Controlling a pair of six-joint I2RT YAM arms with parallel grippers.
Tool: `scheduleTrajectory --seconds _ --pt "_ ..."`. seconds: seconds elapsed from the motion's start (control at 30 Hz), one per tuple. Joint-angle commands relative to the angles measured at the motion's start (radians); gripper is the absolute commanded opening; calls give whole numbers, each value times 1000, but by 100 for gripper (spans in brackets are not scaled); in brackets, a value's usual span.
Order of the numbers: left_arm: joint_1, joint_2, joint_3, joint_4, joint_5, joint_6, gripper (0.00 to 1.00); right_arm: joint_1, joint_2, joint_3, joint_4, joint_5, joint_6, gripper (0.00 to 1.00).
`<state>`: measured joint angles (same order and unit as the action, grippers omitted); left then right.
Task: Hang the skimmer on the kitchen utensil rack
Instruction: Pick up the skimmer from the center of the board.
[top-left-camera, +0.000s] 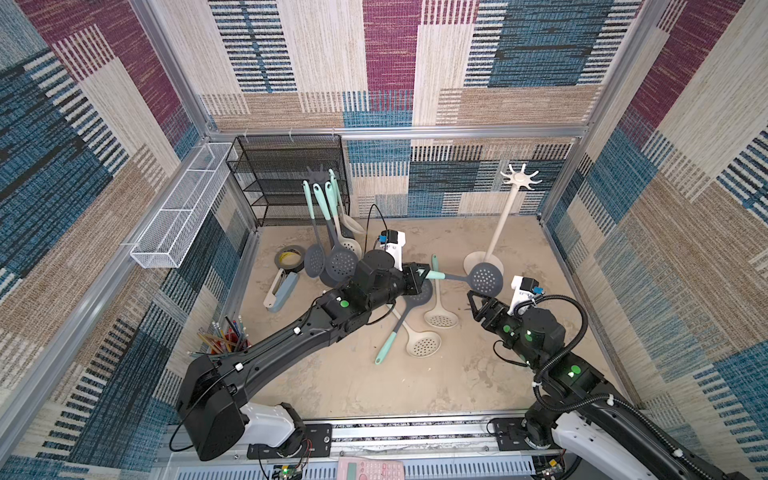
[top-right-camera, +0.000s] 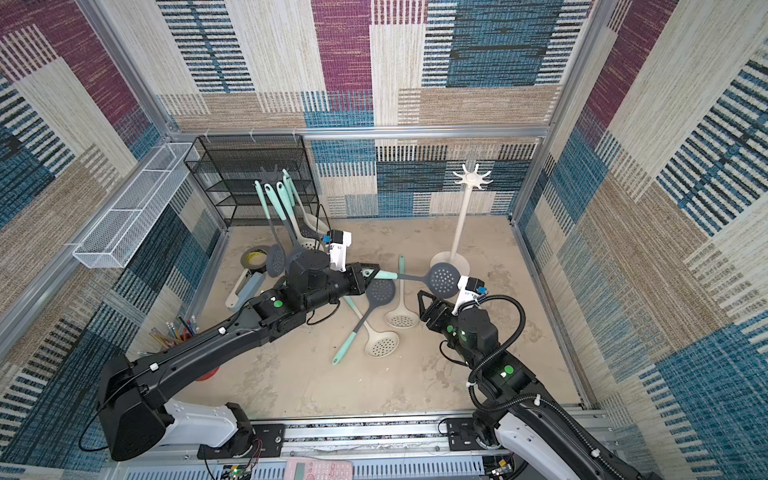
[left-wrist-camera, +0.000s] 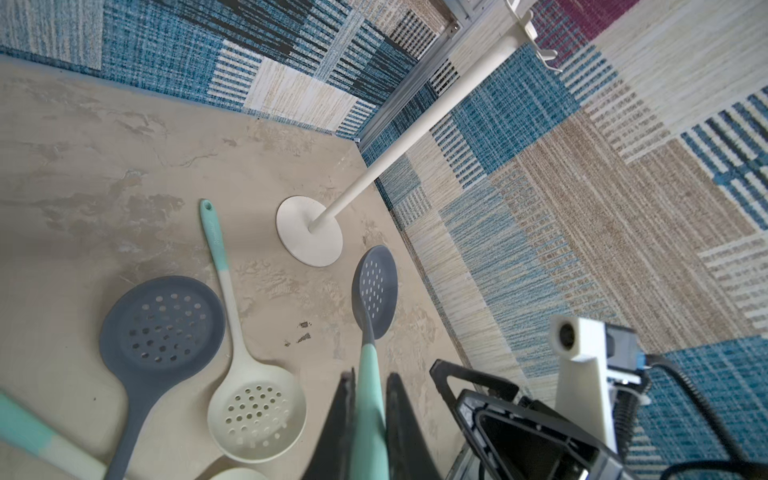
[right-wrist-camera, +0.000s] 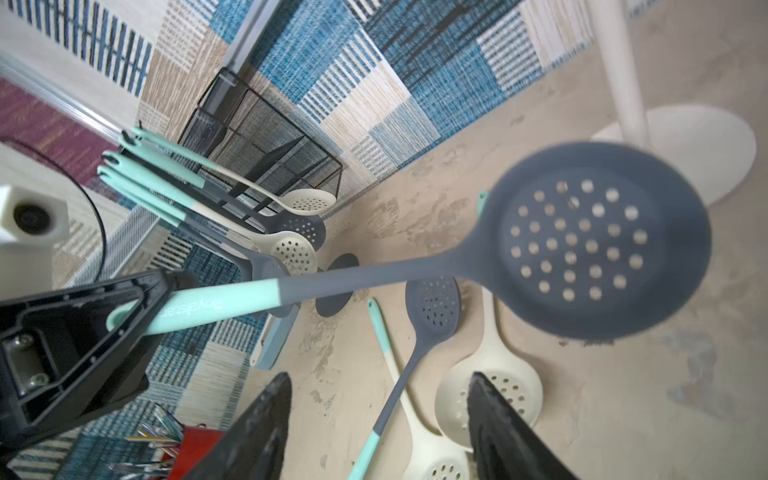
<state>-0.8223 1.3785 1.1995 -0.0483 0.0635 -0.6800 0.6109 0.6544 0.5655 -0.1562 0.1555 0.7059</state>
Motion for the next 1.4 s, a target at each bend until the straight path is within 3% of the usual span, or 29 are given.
scheduleTrajectory --seconds 0.0,0.23,0.47,0.67,0.83,0.97,1.17,1.3,1.37 --pt "9 9 56 -132 86 156 0 0 69 77 -10 -99 -303 68" --pt "60 34 179 -325 228 336 0 0 203 271 -87 -147 -560 68" --pt "186 75 299 -437 500 454 0 -2 330 370 -97 -291 -761 67" --pt "260 101 406 -534 735 615 0 -8 362 431 -150 -487 -908 67" --pt "286 136 506 -672 827 761 0 -9 397 467 -195 -547 -985 63" --pt "298 147 551 -744 820 856 0 -10 440 492 -245 -582 -1022 59" --pt "318 168 583 -791 837 934 0 -11 458 485 -255 -647 -1046 37" --pt "321 172 585 -792 831 949 0 -11 461 475 -243 -662 -1045 5" --pt "321 181 593 -792 838 939 0 -11 466 467 -228 -662 -1040 0"
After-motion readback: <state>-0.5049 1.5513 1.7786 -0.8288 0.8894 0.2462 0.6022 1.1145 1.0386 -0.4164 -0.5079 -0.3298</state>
